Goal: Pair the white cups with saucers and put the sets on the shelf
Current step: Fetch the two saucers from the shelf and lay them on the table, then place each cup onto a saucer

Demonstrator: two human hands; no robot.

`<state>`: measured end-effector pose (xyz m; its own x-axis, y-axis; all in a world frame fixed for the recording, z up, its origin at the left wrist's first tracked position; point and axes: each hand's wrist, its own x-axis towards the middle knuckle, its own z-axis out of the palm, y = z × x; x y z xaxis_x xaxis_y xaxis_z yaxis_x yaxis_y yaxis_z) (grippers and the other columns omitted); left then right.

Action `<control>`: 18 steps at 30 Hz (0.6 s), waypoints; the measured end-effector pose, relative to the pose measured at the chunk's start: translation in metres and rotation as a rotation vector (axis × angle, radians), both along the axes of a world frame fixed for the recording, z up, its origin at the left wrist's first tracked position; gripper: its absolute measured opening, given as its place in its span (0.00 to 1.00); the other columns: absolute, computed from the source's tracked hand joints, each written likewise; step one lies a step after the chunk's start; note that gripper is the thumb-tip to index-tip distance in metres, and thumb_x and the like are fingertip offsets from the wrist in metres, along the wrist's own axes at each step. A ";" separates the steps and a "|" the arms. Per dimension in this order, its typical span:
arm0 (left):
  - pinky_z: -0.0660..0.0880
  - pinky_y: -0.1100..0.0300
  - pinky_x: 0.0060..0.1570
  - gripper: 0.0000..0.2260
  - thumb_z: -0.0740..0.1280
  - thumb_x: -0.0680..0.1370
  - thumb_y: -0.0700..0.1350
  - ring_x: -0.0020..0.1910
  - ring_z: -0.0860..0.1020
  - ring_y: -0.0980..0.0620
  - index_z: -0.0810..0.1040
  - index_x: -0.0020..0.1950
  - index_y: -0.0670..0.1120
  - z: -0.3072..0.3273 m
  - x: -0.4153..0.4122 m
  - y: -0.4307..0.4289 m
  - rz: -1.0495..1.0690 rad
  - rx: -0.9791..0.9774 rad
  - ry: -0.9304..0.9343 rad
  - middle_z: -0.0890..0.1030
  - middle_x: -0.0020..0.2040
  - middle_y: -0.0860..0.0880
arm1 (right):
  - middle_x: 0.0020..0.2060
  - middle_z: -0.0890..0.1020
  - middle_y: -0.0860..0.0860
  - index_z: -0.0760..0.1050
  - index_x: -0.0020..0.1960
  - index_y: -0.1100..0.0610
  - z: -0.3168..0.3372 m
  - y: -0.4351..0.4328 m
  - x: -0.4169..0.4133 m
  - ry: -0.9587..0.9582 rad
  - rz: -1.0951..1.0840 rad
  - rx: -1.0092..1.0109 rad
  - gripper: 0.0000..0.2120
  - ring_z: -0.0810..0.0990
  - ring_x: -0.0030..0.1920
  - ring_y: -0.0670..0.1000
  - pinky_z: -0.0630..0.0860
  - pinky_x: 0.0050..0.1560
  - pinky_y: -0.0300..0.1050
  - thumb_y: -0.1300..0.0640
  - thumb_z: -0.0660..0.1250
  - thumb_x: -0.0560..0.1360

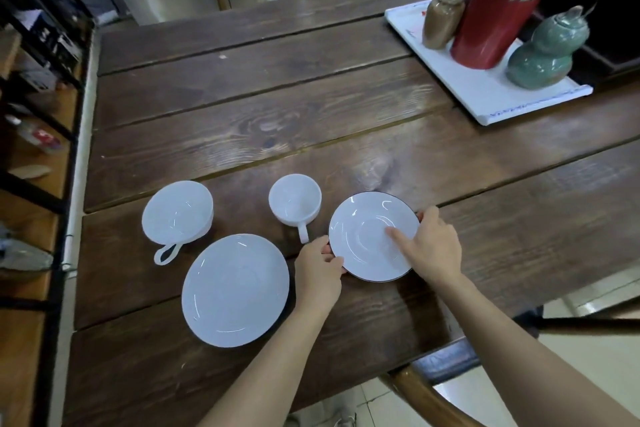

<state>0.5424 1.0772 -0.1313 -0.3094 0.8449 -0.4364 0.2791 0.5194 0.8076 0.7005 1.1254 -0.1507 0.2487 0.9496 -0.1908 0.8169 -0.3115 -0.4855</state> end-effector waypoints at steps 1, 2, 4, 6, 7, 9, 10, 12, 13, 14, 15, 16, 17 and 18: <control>0.76 0.61 0.49 0.09 0.65 0.77 0.36 0.50 0.78 0.51 0.78 0.54 0.46 0.001 0.000 0.000 0.005 -0.001 0.006 0.79 0.48 0.50 | 0.52 0.80 0.58 0.68 0.53 0.61 -0.001 0.000 0.000 -0.006 -0.004 -0.001 0.26 0.75 0.54 0.63 0.70 0.49 0.53 0.41 0.69 0.68; 0.75 0.61 0.49 0.08 0.65 0.77 0.37 0.52 0.79 0.49 0.77 0.52 0.47 0.003 0.001 0.001 0.003 -0.003 0.015 0.79 0.49 0.49 | 0.51 0.80 0.58 0.68 0.53 0.61 -0.002 0.001 0.001 -0.021 -0.003 0.000 0.26 0.75 0.53 0.63 0.69 0.49 0.52 0.41 0.69 0.68; 0.72 0.62 0.51 0.10 0.65 0.77 0.40 0.58 0.78 0.48 0.77 0.58 0.47 0.011 0.001 0.002 -0.044 -0.041 0.077 0.80 0.55 0.48 | 0.49 0.80 0.58 0.70 0.52 0.61 -0.003 0.001 0.001 -0.086 0.026 0.023 0.26 0.75 0.52 0.62 0.66 0.52 0.52 0.41 0.69 0.68; 0.70 0.61 0.52 0.16 0.65 0.77 0.44 0.60 0.77 0.48 0.74 0.65 0.44 0.023 -0.002 0.001 -0.114 -0.078 0.185 0.79 0.62 0.47 | 0.49 0.79 0.57 0.72 0.52 0.62 -0.002 0.001 0.001 -0.142 0.048 0.095 0.26 0.73 0.53 0.61 0.61 0.54 0.50 0.41 0.70 0.68; 0.70 0.60 0.52 0.16 0.65 0.77 0.45 0.59 0.77 0.48 0.74 0.65 0.44 0.030 -0.006 0.000 -0.125 -0.058 0.232 0.79 0.61 0.47 | 0.49 0.78 0.57 0.73 0.53 0.62 0.000 0.002 0.001 -0.143 0.058 0.152 0.26 0.73 0.53 0.60 0.59 0.53 0.50 0.42 0.70 0.68; 0.73 0.57 0.52 0.14 0.65 0.77 0.46 0.55 0.79 0.49 0.76 0.62 0.46 0.047 -0.019 0.000 -0.085 0.063 0.314 0.82 0.57 0.48 | 0.51 0.78 0.58 0.73 0.56 0.64 0.009 0.008 -0.003 -0.088 0.115 0.253 0.25 0.73 0.55 0.61 0.58 0.54 0.49 0.46 0.71 0.69; 0.75 0.56 0.52 0.13 0.65 0.77 0.45 0.53 0.79 0.49 0.77 0.61 0.46 0.054 -0.027 0.001 -0.041 0.145 0.339 0.82 0.55 0.48 | 0.52 0.78 0.59 0.72 0.57 0.64 0.016 0.013 -0.007 -0.043 0.169 0.279 0.24 0.74 0.55 0.61 0.59 0.55 0.49 0.49 0.71 0.70; 0.76 0.58 0.49 0.13 0.66 0.77 0.42 0.51 0.79 0.50 0.77 0.61 0.46 0.059 -0.046 0.008 0.050 0.283 0.345 0.82 0.54 0.47 | 0.53 0.78 0.59 0.72 0.59 0.64 0.031 0.024 -0.019 0.047 0.298 0.294 0.21 0.75 0.55 0.61 0.63 0.57 0.51 0.54 0.71 0.71; 0.76 0.61 0.48 0.15 0.68 0.76 0.41 0.52 0.78 0.50 0.76 0.63 0.47 0.058 -0.056 0.012 0.073 0.321 0.329 0.80 0.55 0.48 | 0.55 0.78 0.58 0.71 0.61 0.63 0.037 0.029 -0.027 0.090 0.362 0.291 0.22 0.75 0.56 0.60 0.64 0.59 0.52 0.55 0.70 0.72; 0.74 0.64 0.49 0.19 0.69 0.74 0.39 0.56 0.77 0.50 0.73 0.65 0.48 0.054 -0.066 0.017 0.079 0.335 0.301 0.78 0.58 0.49 | 0.58 0.77 0.57 0.69 0.64 0.62 0.042 0.033 -0.035 0.128 0.425 0.280 0.24 0.75 0.58 0.59 0.64 0.61 0.52 0.55 0.70 0.72; 0.72 0.65 0.54 0.25 0.71 0.73 0.38 0.61 0.74 0.50 0.70 0.69 0.49 0.048 -0.077 0.021 0.067 0.323 0.261 0.75 0.62 0.50 | 0.61 0.75 0.56 0.66 0.67 0.60 0.045 0.036 -0.044 0.152 0.488 0.259 0.27 0.73 0.61 0.57 0.62 0.64 0.52 0.54 0.70 0.72; 0.69 0.62 0.60 0.31 0.72 0.72 0.38 0.67 0.70 0.50 0.65 0.72 0.50 0.041 -0.086 0.024 0.036 0.296 0.212 0.71 0.68 0.50 | 0.65 0.73 0.54 0.62 0.71 0.58 0.046 0.039 -0.052 0.161 0.549 0.226 0.31 0.71 0.65 0.55 0.59 0.66 0.51 0.54 0.69 0.72; 0.66 0.57 0.66 0.36 0.73 0.71 0.37 0.71 0.66 0.50 0.60 0.75 0.51 0.034 -0.095 0.026 -0.012 0.257 0.172 0.66 0.73 0.49 | 0.68 0.69 0.53 0.57 0.74 0.56 0.046 0.040 -0.060 0.160 0.604 0.182 0.35 0.67 0.68 0.53 0.56 0.67 0.49 0.54 0.69 0.72; 0.63 0.52 0.70 0.41 0.74 0.70 0.37 0.74 0.61 0.49 0.56 0.76 0.53 0.028 -0.102 0.028 -0.069 0.215 0.145 0.61 0.76 0.49 | 0.71 0.67 0.51 0.53 0.75 0.55 0.044 0.042 -0.067 0.152 0.652 0.136 0.38 0.64 0.71 0.52 0.53 0.68 0.49 0.54 0.70 0.72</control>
